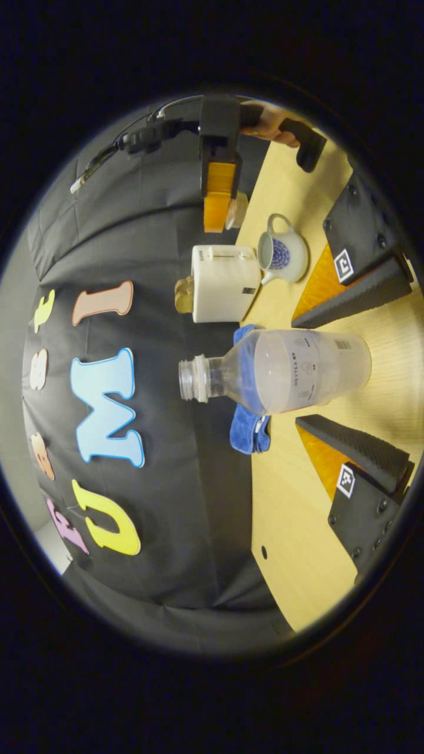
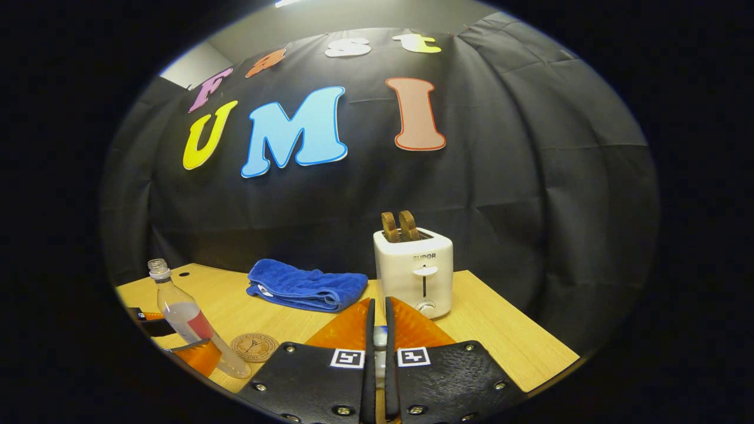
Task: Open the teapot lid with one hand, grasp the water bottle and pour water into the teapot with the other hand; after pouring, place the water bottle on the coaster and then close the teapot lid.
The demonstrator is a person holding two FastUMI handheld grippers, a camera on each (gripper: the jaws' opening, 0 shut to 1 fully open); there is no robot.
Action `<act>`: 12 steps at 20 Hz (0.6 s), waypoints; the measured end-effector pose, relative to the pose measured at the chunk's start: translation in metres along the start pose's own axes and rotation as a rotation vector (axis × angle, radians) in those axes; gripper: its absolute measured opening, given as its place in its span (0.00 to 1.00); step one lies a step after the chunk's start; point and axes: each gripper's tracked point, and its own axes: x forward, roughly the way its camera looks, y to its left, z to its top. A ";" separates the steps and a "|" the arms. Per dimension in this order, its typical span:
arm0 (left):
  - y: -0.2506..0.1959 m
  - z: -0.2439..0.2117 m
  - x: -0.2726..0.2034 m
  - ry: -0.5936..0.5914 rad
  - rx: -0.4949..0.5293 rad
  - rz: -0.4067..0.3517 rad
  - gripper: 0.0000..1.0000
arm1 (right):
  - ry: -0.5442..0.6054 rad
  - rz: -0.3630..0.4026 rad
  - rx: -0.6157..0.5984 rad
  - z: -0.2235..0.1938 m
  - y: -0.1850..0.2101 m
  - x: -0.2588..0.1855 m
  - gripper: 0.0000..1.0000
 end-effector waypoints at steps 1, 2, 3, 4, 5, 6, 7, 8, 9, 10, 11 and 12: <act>0.000 -0.002 0.002 0.008 0.000 -0.002 1.00 | -0.007 -0.003 0.013 0.002 -0.004 -0.001 0.06; 0.000 -0.002 0.003 0.010 0.002 0.001 1.00 | -0.014 -0.004 0.024 0.005 -0.007 -0.001 0.06; 0.000 -0.002 0.004 0.013 0.006 0.000 1.00 | -0.017 -0.009 0.036 0.005 -0.011 -0.001 0.06; -0.001 -0.002 0.006 0.017 0.009 0.001 1.00 | -0.020 -0.008 0.054 0.005 -0.015 -0.001 0.06; -0.002 -0.002 0.007 0.021 0.010 -0.002 1.00 | -0.024 -0.010 0.066 0.006 -0.018 -0.001 0.06; -0.003 -0.003 0.009 0.027 0.011 -0.008 1.00 | -0.026 -0.017 0.069 0.005 -0.022 -0.001 0.06; -0.005 -0.004 0.010 0.035 0.012 -0.017 1.00 | -0.027 -0.022 0.071 0.004 -0.026 0.000 0.06; -0.004 -0.005 0.011 0.040 0.013 -0.019 0.95 | -0.027 -0.023 0.072 0.003 -0.028 0.001 0.06; -0.005 -0.004 0.012 0.043 0.025 -0.022 0.89 | -0.025 -0.024 0.072 0.001 -0.030 0.002 0.06; -0.007 -0.005 0.012 0.055 0.044 -0.029 0.89 | -0.020 -0.021 0.068 -0.003 -0.031 0.002 0.06; -0.009 -0.003 0.014 0.059 0.059 -0.044 0.89 | -0.016 -0.024 0.059 -0.008 -0.034 0.002 0.06; -0.011 -0.003 0.016 0.074 0.073 -0.054 0.88 | -0.011 -0.023 0.055 -0.011 -0.038 0.003 0.06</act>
